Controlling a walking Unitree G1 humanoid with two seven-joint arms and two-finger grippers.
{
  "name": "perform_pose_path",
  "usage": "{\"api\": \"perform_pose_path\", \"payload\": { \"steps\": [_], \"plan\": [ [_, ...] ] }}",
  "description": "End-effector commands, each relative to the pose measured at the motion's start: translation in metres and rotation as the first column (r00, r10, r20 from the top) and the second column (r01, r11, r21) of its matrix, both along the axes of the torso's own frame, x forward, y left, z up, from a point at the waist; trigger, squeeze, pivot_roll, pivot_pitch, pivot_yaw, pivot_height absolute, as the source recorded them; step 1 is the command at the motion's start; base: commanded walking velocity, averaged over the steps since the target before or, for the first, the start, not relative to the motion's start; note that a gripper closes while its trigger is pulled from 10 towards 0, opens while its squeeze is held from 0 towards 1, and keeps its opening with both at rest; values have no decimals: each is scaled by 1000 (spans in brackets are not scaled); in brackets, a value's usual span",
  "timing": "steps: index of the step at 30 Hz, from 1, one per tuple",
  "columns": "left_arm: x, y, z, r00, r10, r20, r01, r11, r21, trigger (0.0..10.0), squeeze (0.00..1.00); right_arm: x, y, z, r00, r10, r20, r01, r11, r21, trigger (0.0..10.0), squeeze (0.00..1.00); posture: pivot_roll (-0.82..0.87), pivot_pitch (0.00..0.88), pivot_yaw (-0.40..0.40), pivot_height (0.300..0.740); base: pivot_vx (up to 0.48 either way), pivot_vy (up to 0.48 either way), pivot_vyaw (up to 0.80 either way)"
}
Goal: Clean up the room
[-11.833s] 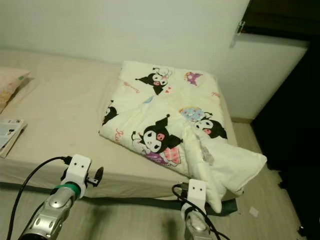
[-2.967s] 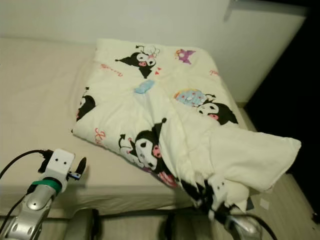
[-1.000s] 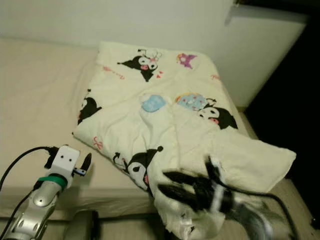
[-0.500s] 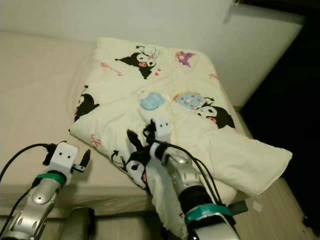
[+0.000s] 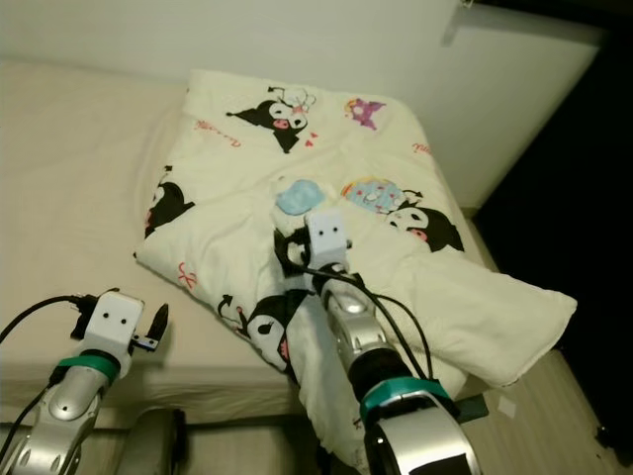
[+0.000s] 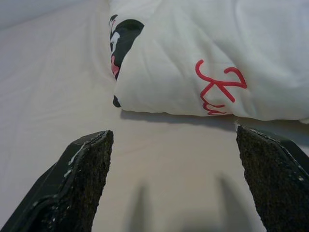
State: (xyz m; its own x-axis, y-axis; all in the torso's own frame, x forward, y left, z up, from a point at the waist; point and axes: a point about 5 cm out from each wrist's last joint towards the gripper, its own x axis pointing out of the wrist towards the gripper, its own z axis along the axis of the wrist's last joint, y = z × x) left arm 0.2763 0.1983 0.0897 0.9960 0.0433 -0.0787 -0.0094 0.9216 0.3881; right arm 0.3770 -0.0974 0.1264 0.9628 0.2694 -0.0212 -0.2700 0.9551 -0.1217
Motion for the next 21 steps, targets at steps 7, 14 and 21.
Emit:
{"api": "perform_pose_path", "payload": {
  "steps": [7, 14, 21],
  "plan": [
    [-7, 1, -5, 999, -1, -35, 1, 1000, 7, 10000, 0, 2, -11, -12, 985, -138, -105, 140, 990, 14, 10000, 1000, 257, 119, -125, 575, 0, 0, 0],
    [-9, 5, -4, 999, 9, -41, -8, 1000, 16, 10000, 0, 2, -13, -20, 946, -178, -272, 246, 939, 241, 10000, 651, 271, 115, -131, 575, 0, 0, 0],
    [-9, 9, -1, 999, 23, -38, -22, 1000, 22, 10000, 0, -1, 8, -25, 935, -37, -354, 190, 893, 409, 3686, 0, 278, 110, -139, 575, 0, 0, 0]
  ]
}}
